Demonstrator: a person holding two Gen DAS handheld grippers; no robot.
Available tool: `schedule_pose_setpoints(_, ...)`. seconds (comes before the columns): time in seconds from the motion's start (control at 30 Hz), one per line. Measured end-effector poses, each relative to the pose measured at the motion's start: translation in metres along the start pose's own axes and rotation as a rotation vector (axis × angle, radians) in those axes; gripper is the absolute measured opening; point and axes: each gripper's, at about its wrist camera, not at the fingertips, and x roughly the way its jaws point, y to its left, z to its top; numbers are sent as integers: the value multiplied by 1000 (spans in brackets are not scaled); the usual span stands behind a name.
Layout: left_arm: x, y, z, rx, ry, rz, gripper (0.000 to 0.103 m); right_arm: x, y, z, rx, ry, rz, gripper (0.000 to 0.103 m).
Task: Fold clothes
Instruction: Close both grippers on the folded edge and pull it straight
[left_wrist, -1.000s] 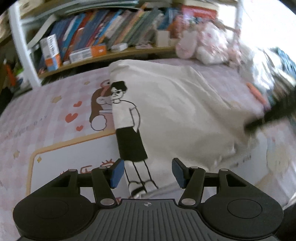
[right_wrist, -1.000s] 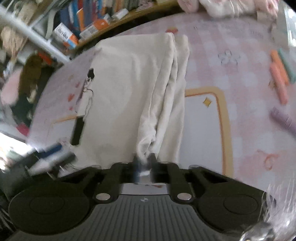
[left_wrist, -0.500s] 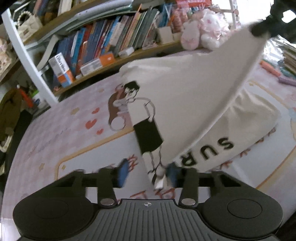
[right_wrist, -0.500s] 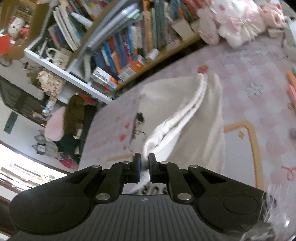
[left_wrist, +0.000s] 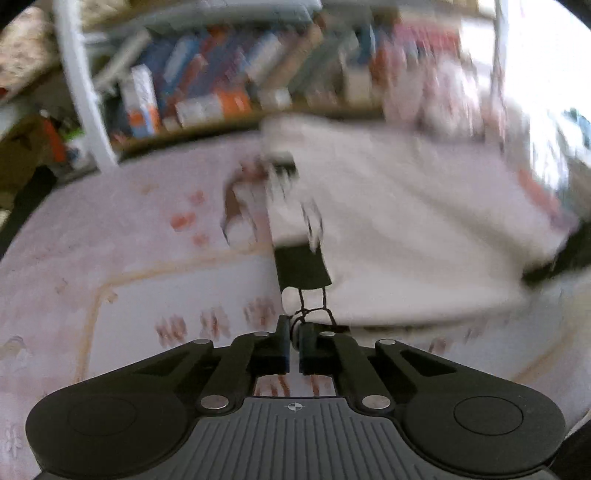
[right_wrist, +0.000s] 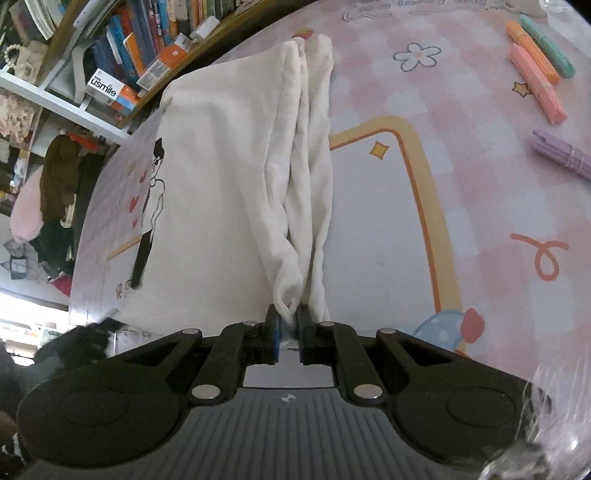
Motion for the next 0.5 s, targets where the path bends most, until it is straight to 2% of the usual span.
schedule_pose_setpoints(0.07,-17,2,6,-10,-54,14,4,6,4,-2,-9,16,17,9)
schedule_pose_setpoints(0.27,10,19,-28,-33,126,48,4,17,26,-5,-115,51,24,9)
schedule_pose_setpoints(0.5,6,19,-37,-43,120,49,4,18,31,-6,-151,55,10,9)
